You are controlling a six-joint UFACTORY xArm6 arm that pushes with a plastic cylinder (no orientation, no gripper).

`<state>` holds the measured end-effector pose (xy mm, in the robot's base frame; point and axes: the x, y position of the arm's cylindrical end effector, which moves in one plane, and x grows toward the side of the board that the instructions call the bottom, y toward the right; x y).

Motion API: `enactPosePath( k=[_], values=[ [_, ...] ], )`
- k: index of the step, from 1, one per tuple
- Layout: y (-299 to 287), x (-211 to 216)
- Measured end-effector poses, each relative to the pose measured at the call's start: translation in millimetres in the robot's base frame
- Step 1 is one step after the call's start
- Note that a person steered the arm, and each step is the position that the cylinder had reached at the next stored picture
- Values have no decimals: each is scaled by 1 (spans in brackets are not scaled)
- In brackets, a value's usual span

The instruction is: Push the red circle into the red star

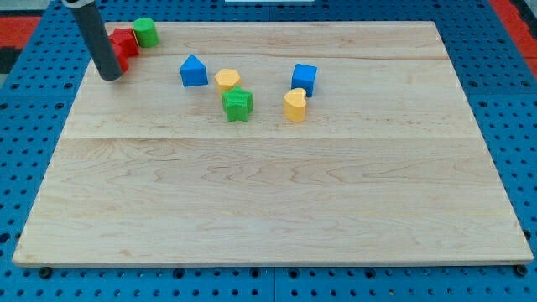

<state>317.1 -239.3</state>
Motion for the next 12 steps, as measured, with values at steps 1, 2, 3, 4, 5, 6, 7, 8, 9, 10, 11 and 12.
enactPosePath(
  k=[1,2,3,4,5,6,7,8,9,10,11,12],
  values=[
    [12,-6],
    [29,-9],
    [42,-9],
    [15,5],
    [-50,-10],
    [-51,-28],
    [-18,-28],
    [-6,-28],
    [-6,9],
    [28,64],
    [84,112],
    [147,134]
  ],
)
